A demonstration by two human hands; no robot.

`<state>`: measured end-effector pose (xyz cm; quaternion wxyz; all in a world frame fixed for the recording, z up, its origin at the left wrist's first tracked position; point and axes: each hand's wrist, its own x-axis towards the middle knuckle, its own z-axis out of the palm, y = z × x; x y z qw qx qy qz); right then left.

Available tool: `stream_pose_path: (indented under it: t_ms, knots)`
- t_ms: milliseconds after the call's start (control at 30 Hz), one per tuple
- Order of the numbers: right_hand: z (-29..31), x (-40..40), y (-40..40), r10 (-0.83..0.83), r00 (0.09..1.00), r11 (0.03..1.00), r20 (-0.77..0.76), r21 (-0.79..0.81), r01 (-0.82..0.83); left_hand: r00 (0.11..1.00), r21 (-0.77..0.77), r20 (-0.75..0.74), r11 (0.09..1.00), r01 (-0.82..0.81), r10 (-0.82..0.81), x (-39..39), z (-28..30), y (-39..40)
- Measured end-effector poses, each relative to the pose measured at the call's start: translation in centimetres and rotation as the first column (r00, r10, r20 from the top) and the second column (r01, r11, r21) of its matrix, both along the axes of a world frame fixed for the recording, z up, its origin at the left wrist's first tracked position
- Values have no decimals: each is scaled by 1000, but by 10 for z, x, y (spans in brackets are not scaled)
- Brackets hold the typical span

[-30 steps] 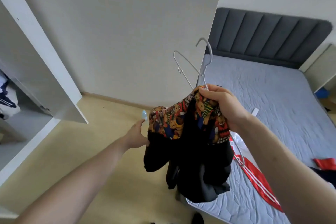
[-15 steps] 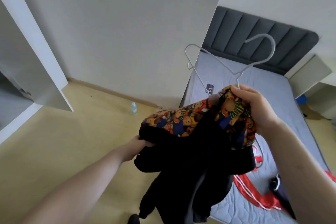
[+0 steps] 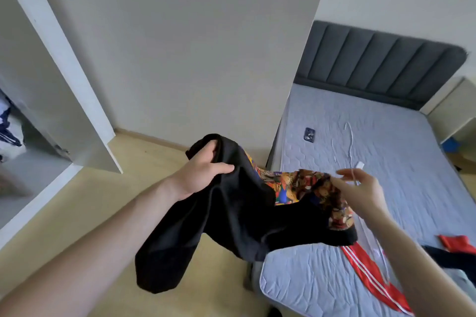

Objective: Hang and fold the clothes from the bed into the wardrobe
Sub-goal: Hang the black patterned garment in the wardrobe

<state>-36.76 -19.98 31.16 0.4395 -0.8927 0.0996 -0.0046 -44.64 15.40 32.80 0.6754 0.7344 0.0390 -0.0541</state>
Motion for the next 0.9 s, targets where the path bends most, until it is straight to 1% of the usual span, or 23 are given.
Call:
stream_pose_path:
  t_ms: [33, 67, 100, 133, 167, 200, 233, 300, 333, 367, 467, 533, 567, 600, 667, 700, 733, 800, 833, 900]
  knots:
    - [-3, -3, 11, 22, 1000, 999, 5, 30, -22, 998, 171, 25, 984, 44, -49, -3, 6, -5]
    - [-4, -6, 23, 53, 999, 994, 8, 94, -54, 994, 349, 51, 934, 75, -98, -6, 10, -10]
    - [-3, -9, 35, 89, 996, 979, -5, 183, -86, 986, 488, 87, 869, 85, -145, -10, 14, -16]
    - [1, -10, 47, 115, 993, 956, -32, 275, -101, 969, 576, 131, 812, 97, -208, -13, 18, -23]
    - [5, -11, 58, 136, 989, 931, -60, 350, -107, 941, 634, 168, 763, 125, -293, -17, 20, -29]
    - [9, -11, 67, 162, 984, 911, -80, 394, -118, 904, 697, 174, 697, 167, -391, -20, 22, -35]
    - [13, -11, 74, 190, 977, 897, -93, 422, -134, 869, 758, 140, 616, 214, -474, -23, 21, -40]
    - [17, -12, 88, 272, 955, 888, -120, 414, -201, 813, 825, 45, 481, 297, -580, -29, 21, -47]
    - [17, -15, 96, 329, 930, 891, -163, 380, -249, 790, 835, 27, 448, 319, -613, -32, 20, -48]
    - [14, -17, 102, 398, 892, 886, -216, 343, -313, 774, 838, 25, 435, 329, -633, -35, 17, -49]
    - [-6, -27, 121, 546, 726, 837, -418, 245, -489, 750, 833, 24, 428, 351, -661, -46, 10, -53]
    - [-26, -34, 129, 606, 608, 779, -513, 229, -584, 734, 832, 13, 414, 369, -679, -55, 1, -54]
    - [-35, -38, 131, 621, 564, 750, -544, 207, -628, 731, 840, 6, 400, 367, -683, -59, -4, -54]
    - [-43, -41, 131, 621, 542, 729, -566, 163, -665, 737, 841, -4, 397, 368, -675, -62, -9, -52]
    - [-57, -44, 125, 585, 552, 725, -594, 77, -685, 766, 830, -40, 406, 383, -642, -69, -18, -43]
    - [-62, -46, 119, 571, 565, 740, -596, 75, -669, 784, 817, -55, 423, 391, -618, -74, -24, -37]
    - [-67, -47, 113, 559, 578, 765, -595, 101, -636, 803, 793, -65, 458, 401, -592, -80, -30, -31]
    - [-75, -51, 102, 533, 621, 831, -575, 219, -511, 831, 723, -137, 519, 455, -539, -91, -42, -19]
    - [-77, -54, 99, 516, 653, 855, -555, 279, -438, 844, 663, -198, 566, 490, -499, -95, -47, -15]
    - [-77, -63, 95, 484, 707, 868, -515, 385, -314, 835, 430, -363, 721, 544, -414, -98, -60, -8]
